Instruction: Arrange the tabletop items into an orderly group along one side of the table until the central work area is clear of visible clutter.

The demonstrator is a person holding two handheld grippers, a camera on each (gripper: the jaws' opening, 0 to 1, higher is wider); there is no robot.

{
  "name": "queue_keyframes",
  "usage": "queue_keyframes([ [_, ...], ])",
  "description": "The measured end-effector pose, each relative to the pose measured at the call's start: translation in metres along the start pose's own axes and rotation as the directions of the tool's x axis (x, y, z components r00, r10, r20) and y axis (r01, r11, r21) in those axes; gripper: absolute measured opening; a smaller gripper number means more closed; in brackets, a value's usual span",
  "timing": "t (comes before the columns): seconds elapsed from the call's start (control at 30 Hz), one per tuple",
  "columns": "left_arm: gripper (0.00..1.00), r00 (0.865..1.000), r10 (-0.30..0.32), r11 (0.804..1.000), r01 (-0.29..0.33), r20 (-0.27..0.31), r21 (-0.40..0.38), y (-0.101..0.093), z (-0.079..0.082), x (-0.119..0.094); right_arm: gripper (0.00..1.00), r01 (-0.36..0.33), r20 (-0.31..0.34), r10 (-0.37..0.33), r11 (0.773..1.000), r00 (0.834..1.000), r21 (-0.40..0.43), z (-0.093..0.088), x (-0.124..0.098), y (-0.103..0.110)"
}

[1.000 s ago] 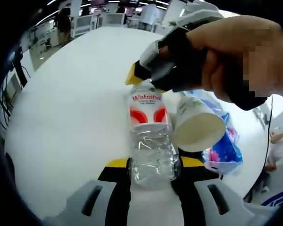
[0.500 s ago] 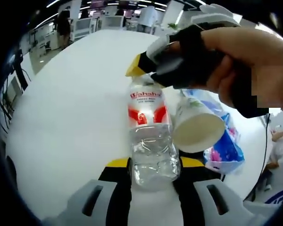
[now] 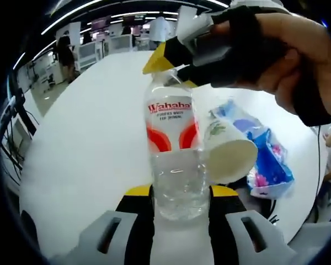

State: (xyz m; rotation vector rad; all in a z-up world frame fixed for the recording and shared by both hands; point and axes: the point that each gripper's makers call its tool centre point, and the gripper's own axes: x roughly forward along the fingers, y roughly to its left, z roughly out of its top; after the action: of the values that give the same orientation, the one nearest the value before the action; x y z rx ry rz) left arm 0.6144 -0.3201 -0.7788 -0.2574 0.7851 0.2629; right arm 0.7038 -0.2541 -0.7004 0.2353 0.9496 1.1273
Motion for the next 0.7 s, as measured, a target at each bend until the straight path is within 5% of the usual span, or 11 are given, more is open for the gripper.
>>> queue_keyframes([
  [0.33,0.33,0.997,0.018,0.998,-0.022,0.075,0.058,0.013,0.033,0.0,0.15,-0.063,0.099,0.072,0.994,0.992,-0.093,0.031,-0.012,0.028],
  [0.7,0.33,0.991,0.041,0.991,-0.057,0.127,0.122,0.029,0.06,0.004,0.15,-0.126,0.196,0.168,0.97,0.966,-0.21,0.054,-0.019,0.052],
])
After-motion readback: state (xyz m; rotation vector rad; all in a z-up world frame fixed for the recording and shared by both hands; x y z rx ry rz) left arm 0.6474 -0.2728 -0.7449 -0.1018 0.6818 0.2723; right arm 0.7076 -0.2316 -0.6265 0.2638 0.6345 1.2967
